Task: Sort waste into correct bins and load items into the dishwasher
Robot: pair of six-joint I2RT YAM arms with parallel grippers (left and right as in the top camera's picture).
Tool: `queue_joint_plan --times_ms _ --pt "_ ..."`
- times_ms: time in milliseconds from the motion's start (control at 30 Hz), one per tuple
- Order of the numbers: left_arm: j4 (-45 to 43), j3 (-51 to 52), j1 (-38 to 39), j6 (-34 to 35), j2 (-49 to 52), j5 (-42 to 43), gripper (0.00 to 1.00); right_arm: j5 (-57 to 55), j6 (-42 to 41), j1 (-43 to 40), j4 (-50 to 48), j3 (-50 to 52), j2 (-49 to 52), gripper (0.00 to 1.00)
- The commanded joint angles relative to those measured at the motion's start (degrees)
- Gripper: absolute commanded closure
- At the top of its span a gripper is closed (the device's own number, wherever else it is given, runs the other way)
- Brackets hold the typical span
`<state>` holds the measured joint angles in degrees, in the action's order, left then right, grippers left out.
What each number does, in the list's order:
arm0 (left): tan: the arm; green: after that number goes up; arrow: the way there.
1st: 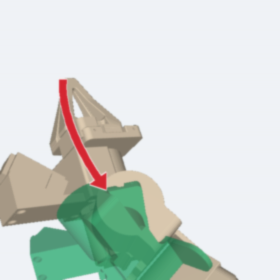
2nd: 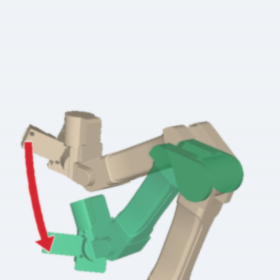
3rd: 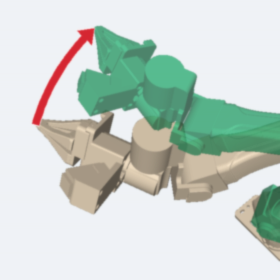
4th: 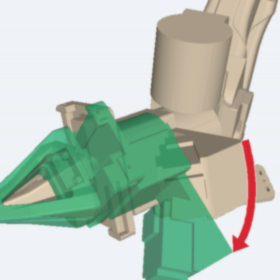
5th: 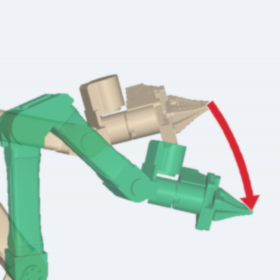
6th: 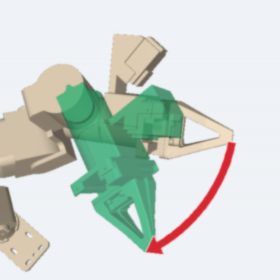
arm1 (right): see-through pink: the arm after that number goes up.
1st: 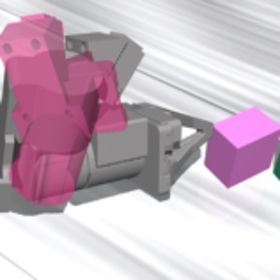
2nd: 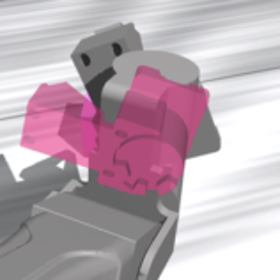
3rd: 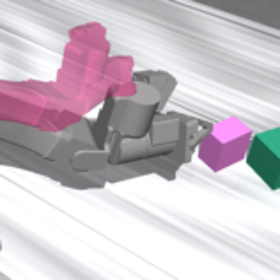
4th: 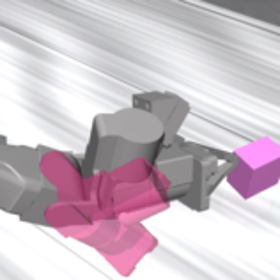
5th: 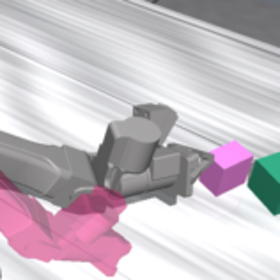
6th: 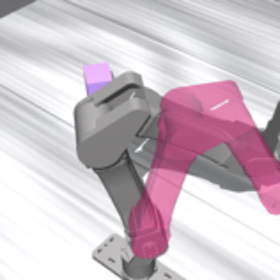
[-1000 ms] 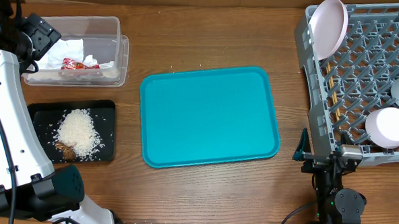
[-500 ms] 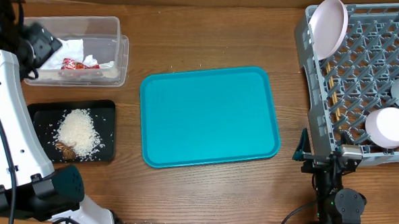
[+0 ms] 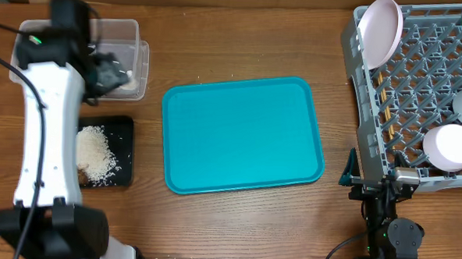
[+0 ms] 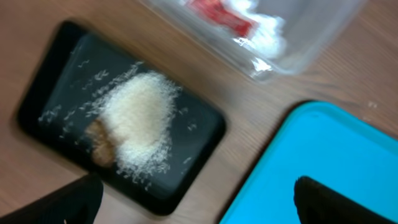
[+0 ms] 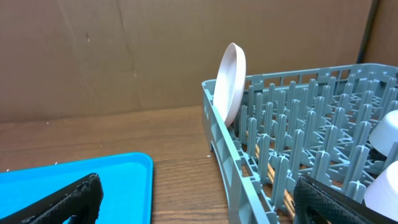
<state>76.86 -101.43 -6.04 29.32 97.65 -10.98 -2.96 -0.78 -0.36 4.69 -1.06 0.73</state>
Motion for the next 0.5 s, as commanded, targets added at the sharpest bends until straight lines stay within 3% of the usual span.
queue_joint_plan --times_ms 0,133,233,467 --pt "-8.59 13.22 3.65 -6.86 -11.56 1.16 0.0 -0.39 0.33 -0.13 -0.24 0.61 -0.57 0.0" --pt "-22.91 31.36 6.56 -13.16 -22.71 3.8 0.0 -0.39 0.33 -0.13 -0.24 0.61 -0.57 0.0" --pt "-31.36 43.78 7.19 -13.73 -31.43 5.51 0.0 -0.39 0.33 -0.13 -0.24 0.61 -0.57 0.0" --pt "-41.68 64.54 7.19 -13.68 -51.52 7.65 0.0 -0.39 0.33 -0.13 -0.24 0.61 -0.57 0.0"
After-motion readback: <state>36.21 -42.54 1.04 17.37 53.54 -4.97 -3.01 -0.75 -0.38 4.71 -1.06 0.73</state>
